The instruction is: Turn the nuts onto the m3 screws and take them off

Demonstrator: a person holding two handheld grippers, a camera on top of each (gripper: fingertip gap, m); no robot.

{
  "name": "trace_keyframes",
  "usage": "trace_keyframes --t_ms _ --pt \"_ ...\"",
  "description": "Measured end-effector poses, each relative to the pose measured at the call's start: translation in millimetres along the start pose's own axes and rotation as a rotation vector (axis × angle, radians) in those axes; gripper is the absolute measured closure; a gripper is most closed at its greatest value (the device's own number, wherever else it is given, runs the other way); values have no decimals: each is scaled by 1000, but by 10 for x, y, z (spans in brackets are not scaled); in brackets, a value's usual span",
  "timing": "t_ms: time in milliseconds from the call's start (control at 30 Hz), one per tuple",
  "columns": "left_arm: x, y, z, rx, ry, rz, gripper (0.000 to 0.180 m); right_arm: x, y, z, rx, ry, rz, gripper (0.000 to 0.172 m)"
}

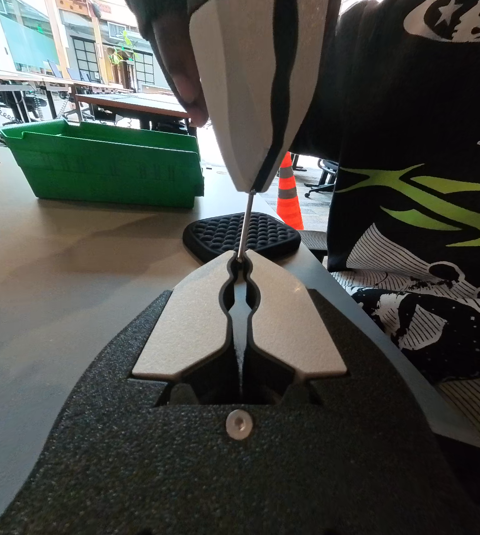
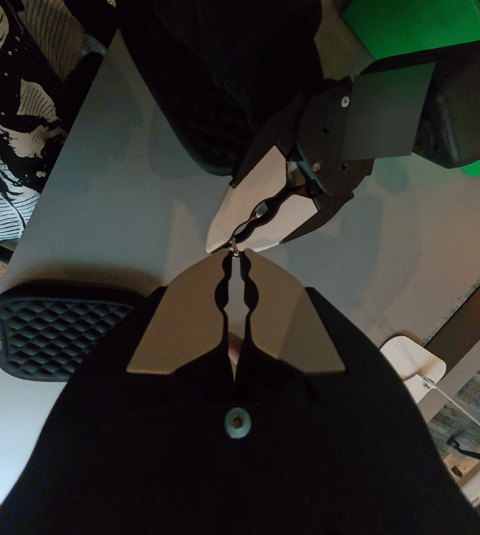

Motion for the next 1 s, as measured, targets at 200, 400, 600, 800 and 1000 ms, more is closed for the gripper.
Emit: trace_keyframes --t_ms 200,400,600,800,1000 --pt "-2 8 -5 -4 -1 0 179 -8 16 -2 -5 -5 9 168" --pt "-3 10 -3 -3 -1 0 179 -2 15 -6 -11 -5 10 168" --pt "-5 5 4 4 -3 0 179 7 10 -11 -11 5 5 167" --pt "-5 -2 16 15 -2 -1 180 23 2 -7 -1 16 -3 167" --pt "-7 -3 19 18 -2 -1 180 41 -4 -1 13 24 -8 166"
Point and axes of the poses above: each gripper's, where its closed fingertips meet, y out along the fingers, z out of its top, x = y × z across the jaws, the point moved 1 cm from there along -y, back along the fingers, and after that the axes turned 10 degrees about -z, right-handed, at the moved point
